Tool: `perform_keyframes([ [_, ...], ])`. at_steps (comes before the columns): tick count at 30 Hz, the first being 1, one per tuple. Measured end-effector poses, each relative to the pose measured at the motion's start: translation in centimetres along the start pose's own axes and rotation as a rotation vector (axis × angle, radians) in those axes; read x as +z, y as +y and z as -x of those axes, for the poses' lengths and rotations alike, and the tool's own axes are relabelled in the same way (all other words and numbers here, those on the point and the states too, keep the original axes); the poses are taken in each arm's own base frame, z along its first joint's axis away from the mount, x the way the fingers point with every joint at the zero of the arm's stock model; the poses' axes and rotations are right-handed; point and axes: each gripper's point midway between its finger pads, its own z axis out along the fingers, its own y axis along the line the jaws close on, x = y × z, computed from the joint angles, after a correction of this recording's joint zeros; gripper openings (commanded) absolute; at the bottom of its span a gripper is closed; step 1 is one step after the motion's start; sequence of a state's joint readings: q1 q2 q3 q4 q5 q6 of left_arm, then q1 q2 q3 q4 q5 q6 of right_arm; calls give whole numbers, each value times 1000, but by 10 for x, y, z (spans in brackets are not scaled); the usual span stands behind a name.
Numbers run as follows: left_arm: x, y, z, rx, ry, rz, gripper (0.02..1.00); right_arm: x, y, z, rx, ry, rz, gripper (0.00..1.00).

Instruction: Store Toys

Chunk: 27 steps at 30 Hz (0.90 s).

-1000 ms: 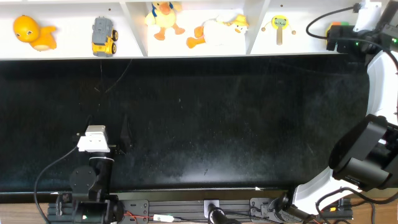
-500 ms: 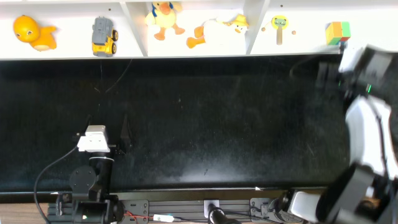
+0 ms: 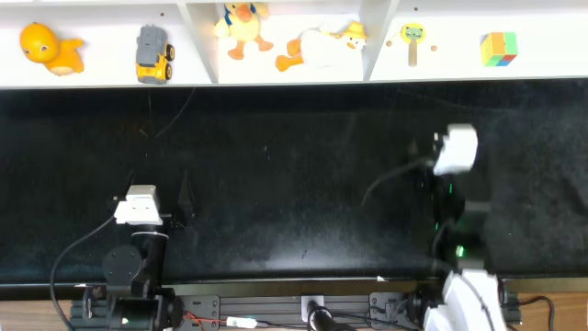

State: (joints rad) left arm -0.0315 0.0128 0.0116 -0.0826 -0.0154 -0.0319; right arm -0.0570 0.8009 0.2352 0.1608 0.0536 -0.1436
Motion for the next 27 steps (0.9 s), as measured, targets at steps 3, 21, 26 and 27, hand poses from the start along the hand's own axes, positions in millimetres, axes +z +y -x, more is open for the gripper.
perform_keyframes([
  [3,0,0,0,0,0,0,996,-17,8,-12,12,-62,38,996],
  [21,0,0,0,0,0,0,996,-58,17,-4,-17,-247,84,996],
  [26,0,0,0,0,0,0,996,-69,8,15,-14,-338,39,996],
  [27,0,0,0,0,0,0,996,-69,6,15,-14,-339,31,996],
])
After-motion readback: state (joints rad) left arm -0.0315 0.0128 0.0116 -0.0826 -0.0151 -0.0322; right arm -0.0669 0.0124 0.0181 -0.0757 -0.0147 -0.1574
